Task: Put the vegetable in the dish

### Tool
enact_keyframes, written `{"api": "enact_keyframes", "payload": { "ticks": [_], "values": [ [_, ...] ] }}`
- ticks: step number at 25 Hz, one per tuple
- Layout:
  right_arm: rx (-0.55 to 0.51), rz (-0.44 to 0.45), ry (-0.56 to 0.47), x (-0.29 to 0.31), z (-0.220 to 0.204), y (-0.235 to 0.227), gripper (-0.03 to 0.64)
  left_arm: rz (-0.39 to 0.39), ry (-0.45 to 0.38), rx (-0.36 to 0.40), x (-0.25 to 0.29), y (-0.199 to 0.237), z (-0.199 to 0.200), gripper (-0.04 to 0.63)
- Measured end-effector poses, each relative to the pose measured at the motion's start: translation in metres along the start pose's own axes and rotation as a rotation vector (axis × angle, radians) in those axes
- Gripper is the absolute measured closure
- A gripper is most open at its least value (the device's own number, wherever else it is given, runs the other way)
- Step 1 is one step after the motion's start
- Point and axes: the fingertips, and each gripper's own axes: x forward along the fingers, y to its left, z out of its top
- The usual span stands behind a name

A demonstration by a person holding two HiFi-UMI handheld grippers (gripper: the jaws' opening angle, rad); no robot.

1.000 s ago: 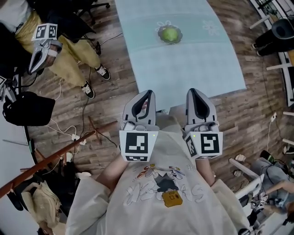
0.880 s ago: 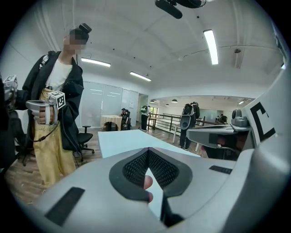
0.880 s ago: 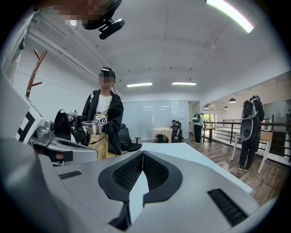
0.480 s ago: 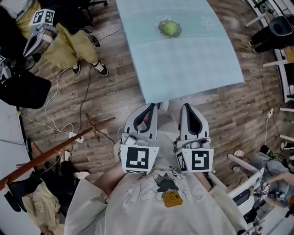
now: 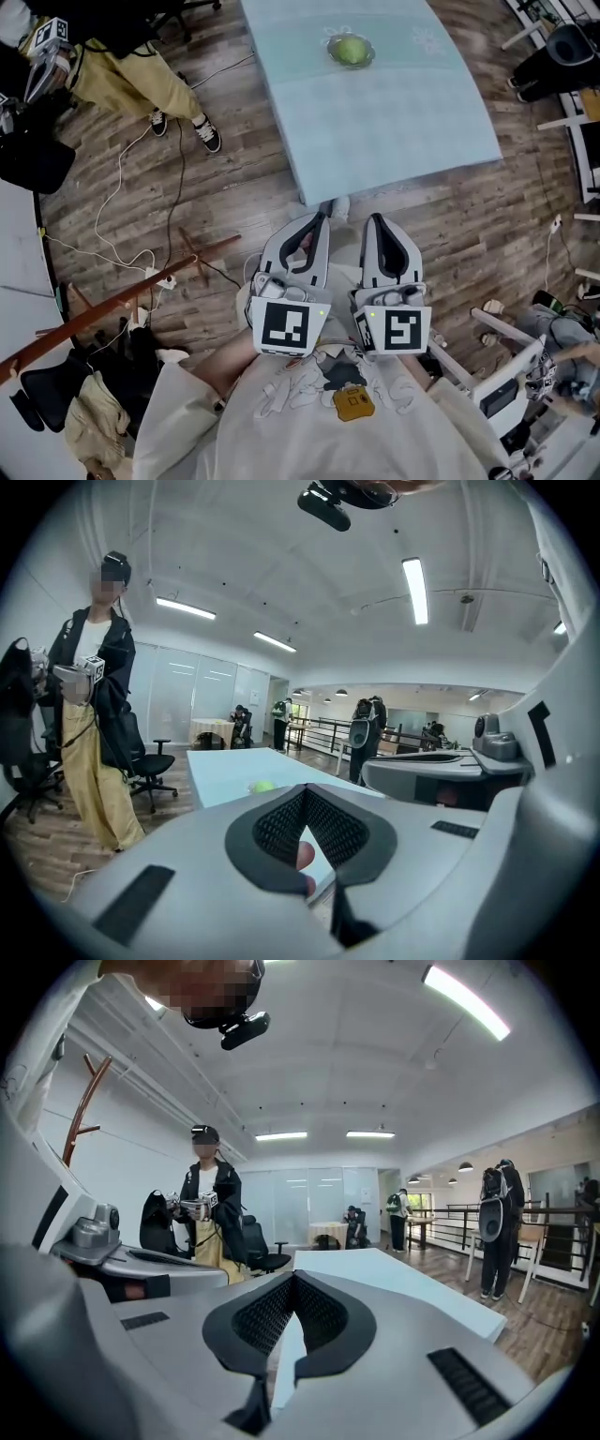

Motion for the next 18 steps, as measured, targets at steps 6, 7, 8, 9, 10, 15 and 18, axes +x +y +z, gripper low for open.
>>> {"api": "enact_keyframes", "payload": {
  "ticks": [6, 7, 8, 9, 10, 15, 18],
  "values": [
    [0.009, -0.001, -0.004, 0.003, 0.001, 0.002, 0.594, -0.025, -0.009, 0.022, -0.001, 0.0, -0.002, 0.589],
    [0.01, 0.001, -0.002, 0.004, 0.001, 0.001, 0.594, -0.018, -0.001, 0.009, -0.001, -0.001, -0.002, 0.588],
    [0.011, 0.004, 0.001, 0.005, 0.0, 0.001, 0.594, -0.016, 0.003, 0.002, 0.0, -0.001, -0.001, 0.589],
    [0.011, 0.008, 0.002, 0.006, 0.0, 0.0, 0.594, -0.017, 0.003, 0.002, 0.001, -0.001, -0.001, 0.589],
    [0.011, 0.012, 0.004, 0.008, 0.001, 0.0, 0.594, -0.024, -0.002, 0.008, 0.002, -0.001, 0.0, 0.589],
    [0.015, 0.016, 0.008, 0.021, 0.006, -0.001, 0.594, -0.055, -0.043, 0.064, 0.005, 0.007, 0.004, 0.589],
    [0.01, 0.024, 0.006, 0.026, 0.007, 0.006, 0.594, -0.047, -0.039, 0.07, 0.004, 0.015, 0.001, 0.589]
  ]
}}
